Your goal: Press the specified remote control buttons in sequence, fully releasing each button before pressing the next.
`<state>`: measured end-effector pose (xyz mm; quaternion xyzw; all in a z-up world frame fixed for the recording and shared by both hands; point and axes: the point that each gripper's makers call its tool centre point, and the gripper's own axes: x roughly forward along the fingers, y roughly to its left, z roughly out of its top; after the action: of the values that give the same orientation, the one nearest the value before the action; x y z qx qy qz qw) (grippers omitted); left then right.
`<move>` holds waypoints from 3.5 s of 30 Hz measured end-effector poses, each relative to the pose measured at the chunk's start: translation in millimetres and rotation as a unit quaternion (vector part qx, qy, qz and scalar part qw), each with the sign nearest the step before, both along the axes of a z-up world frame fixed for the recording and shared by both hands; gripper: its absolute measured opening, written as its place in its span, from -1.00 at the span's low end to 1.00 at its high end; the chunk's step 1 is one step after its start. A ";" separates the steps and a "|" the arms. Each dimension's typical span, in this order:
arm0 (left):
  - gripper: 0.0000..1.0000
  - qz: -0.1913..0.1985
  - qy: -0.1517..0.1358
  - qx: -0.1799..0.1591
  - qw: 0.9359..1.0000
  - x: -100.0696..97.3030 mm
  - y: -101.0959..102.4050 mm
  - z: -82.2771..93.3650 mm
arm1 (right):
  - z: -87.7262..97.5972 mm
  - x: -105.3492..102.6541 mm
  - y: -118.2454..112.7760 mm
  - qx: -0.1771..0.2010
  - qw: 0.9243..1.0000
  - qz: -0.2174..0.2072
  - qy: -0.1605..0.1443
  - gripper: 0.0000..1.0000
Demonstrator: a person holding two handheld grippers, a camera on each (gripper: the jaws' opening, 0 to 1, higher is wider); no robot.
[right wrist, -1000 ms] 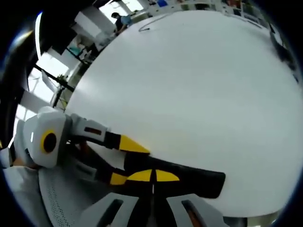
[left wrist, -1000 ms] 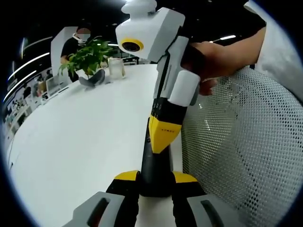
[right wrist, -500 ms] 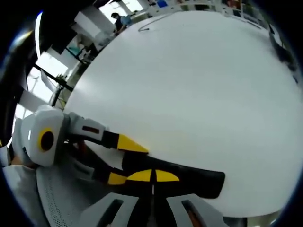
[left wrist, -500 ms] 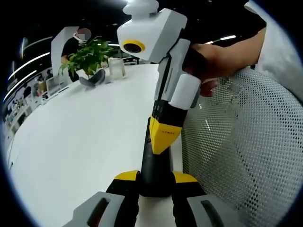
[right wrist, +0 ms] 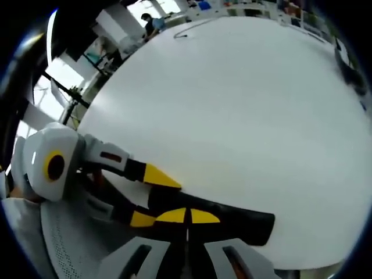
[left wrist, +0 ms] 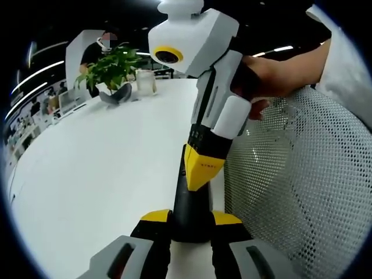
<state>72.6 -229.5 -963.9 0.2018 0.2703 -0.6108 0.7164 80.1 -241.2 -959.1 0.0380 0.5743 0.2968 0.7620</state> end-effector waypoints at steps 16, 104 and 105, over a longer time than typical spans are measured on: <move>-0.51 0.000 -0.004 0.022 1.000 0.0 -0.2 -1.3 | -0.1 -2.4 2.8 -0.032 0.999 0.025 -0.023 -1.00; -0.55 0.004 -0.035 0.099 0.994 13.9 1.9 -0.2 | 149.0 50.1 -76.1 0.022 0.889 -0.082 -0.449 0.47; -0.55 0.004 -0.035 0.100 0.994 14.3 2.0 -0.2 | 148.3 50.3 -75.8 0.020 0.890 -0.080 -0.448 0.46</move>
<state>86.9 -227.5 -964.0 0.2923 0.3054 -0.5708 0.7039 130.4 -317.1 -810.9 -0.0383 0.1608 0.2316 0.9587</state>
